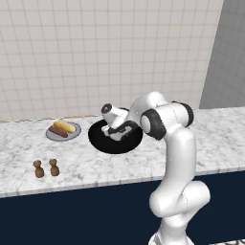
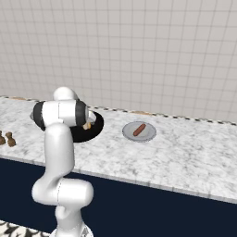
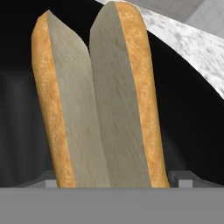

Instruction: Place one bun and one sausage from the bowl on each plate.

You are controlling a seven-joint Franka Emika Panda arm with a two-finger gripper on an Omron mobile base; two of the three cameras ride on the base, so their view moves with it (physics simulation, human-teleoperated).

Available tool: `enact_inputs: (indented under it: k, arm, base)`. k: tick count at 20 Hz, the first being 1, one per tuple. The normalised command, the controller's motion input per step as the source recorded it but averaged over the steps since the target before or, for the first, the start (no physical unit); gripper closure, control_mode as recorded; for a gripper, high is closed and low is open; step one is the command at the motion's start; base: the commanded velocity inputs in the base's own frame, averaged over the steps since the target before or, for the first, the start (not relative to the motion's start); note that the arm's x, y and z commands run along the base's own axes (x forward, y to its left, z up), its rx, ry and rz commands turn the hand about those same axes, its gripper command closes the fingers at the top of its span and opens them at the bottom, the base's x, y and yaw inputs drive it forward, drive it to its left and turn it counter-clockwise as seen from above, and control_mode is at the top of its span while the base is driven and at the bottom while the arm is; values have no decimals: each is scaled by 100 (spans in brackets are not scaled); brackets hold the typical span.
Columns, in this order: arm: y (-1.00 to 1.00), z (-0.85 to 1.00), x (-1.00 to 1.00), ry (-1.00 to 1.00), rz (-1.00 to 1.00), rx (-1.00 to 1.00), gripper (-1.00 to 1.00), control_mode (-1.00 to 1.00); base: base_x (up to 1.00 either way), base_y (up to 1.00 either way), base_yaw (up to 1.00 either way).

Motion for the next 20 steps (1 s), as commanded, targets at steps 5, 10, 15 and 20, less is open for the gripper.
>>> enact_inputs:
  k: [5,10,15,20]
  arm:
    - [-2,-8,-2,0,0,0,100,-100]
    - [-11,33,-37,-2,-1,3,100,-100]
    - [-37,100,-58,-18,-13,14,100,-100]
    - [-90,100,-49,-10,-32,20,100,-100]
  base:
    - [0,0,0]
    - [0,0,0]
    - [0,0,0]
    - [0,0,0]
